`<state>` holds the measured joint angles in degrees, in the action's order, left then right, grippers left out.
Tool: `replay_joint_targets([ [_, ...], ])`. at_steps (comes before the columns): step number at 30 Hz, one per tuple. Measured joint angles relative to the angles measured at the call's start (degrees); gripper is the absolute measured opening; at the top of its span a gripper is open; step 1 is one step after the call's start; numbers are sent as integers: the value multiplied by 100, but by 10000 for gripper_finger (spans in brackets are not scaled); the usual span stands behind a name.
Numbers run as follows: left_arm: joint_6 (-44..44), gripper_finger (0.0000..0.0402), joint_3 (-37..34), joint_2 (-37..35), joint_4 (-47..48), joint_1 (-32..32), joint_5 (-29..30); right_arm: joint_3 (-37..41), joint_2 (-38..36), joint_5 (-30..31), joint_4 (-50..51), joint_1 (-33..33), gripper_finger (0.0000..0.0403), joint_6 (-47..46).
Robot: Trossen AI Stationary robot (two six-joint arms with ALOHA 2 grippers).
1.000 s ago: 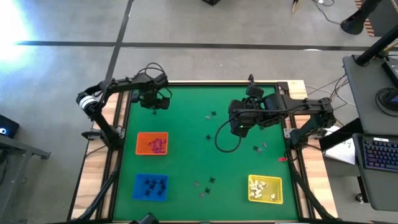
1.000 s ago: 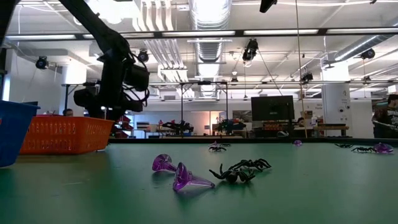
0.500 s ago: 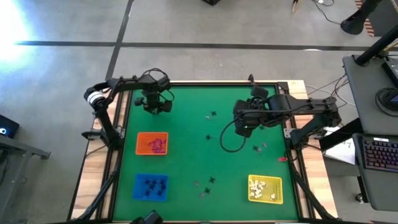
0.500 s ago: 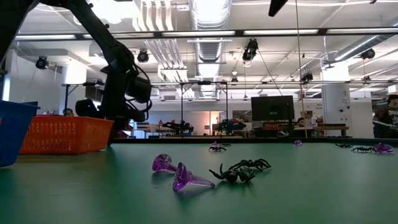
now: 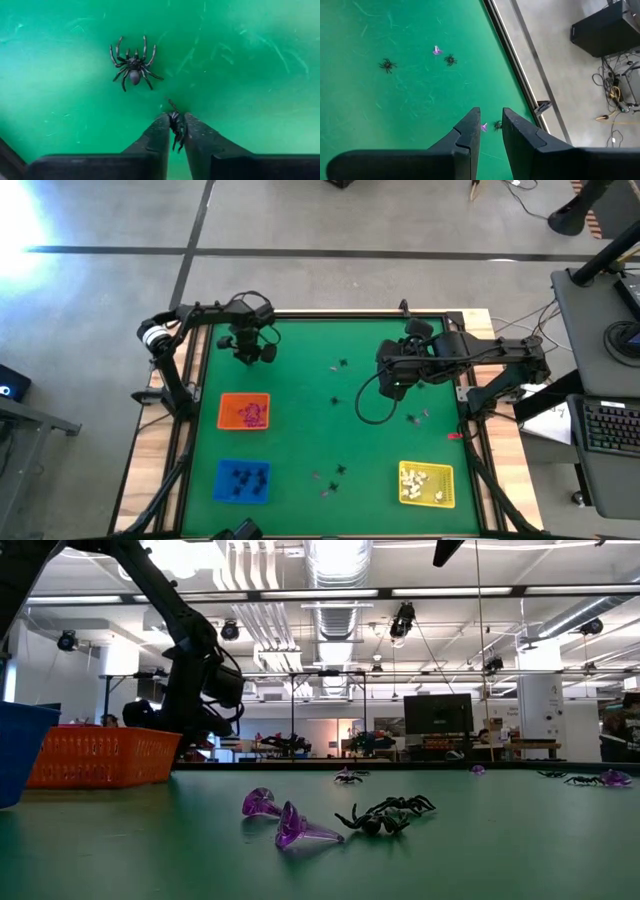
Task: Sort Halloween decoration
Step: Put the black spider toy into the blue bin
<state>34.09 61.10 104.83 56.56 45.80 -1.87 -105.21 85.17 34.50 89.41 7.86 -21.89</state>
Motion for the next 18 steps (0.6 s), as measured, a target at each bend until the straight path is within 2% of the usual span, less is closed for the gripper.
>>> replay_joint_targets([
  [4, -223, 5, -14, -46, 160, 0, 44, 0, 0, 0, -14, 0, 70, 0],
  [11, -630, 2, -37, -257, 520, -64, 349, 0, 0, 2, -21, 0, 70, -2],
  [18, -998, 1, -31, -993, 555, -299, 439, 0, 0, 9, -55, 0, 70, -2],
])
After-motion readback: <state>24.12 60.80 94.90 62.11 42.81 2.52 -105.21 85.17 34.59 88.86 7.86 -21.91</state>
